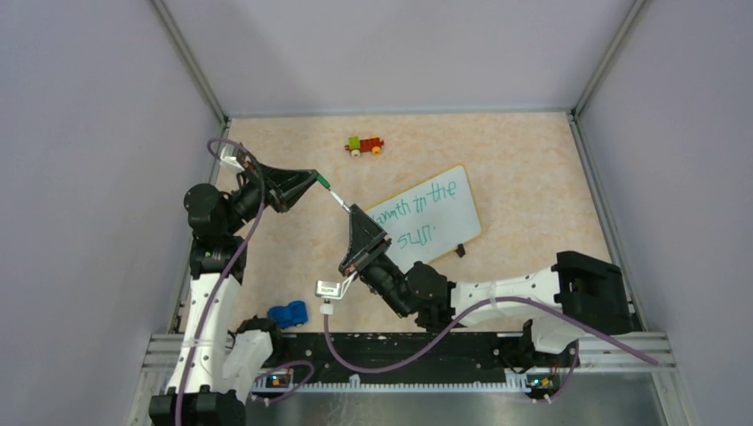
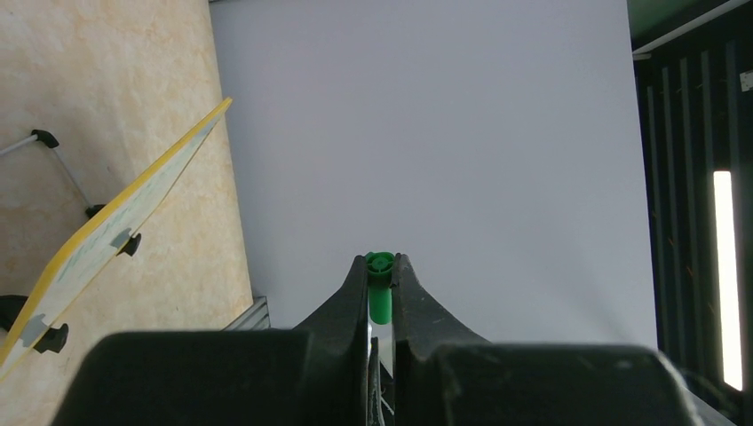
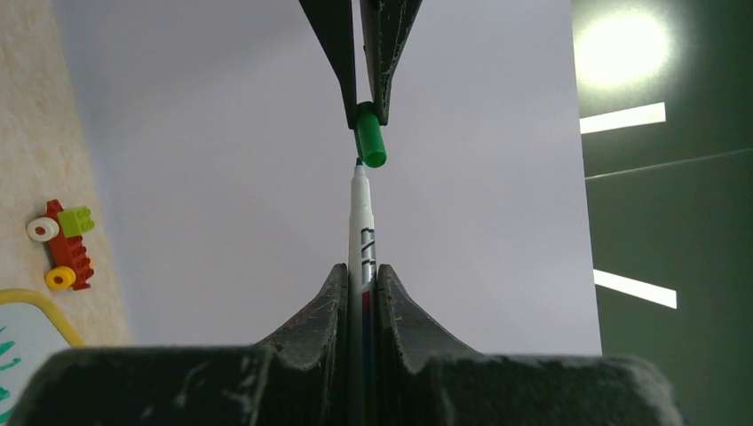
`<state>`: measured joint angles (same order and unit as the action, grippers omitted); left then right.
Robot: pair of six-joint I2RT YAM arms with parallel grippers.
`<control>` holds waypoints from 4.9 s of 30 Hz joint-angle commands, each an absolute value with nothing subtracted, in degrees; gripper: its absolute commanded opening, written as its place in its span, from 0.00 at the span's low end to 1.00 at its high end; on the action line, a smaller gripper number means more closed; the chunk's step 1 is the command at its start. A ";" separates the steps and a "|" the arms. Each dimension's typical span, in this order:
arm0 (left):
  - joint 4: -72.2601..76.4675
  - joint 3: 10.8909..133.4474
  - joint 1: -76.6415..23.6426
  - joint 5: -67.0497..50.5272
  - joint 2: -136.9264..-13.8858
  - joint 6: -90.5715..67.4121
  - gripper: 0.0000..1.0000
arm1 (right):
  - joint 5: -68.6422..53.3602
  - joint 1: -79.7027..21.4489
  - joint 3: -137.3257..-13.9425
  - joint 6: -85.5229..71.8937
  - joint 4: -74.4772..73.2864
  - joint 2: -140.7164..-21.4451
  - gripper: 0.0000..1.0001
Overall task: Write a sentence on the whiteboard
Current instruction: Insert the whiteboard marker without the cap into the pen cap.
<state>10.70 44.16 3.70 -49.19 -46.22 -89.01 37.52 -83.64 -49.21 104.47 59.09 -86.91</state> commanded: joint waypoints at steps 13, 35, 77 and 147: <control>12.49 45.07 3.60 -49.58 -45.17 -86.45 0.00 | 38.51 -84.53 -50.37 104.92 61.08 -84.97 0.00; 13.10 44.76 3.69 -48.60 -45.95 -85.58 0.00 | 38.58 -84.73 -48.96 105.49 61.48 -83.92 0.00; 6.64 44.47 -4.13 -49.22 -44.72 -78.65 0.00 | 36.46 -83.01 -55.04 111.04 66.10 -90.97 0.00; -12.79 86.56 4.75 -42.58 -71.89 -35.11 0.00 | 44.84 -74.18 -61.24 72.54 22.58 -74.45 0.73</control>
<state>1.37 79.59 4.49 -45.74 -69.71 -58.08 39.68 -76.93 -50.52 95.66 45.95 -79.72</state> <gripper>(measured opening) 0.108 0.724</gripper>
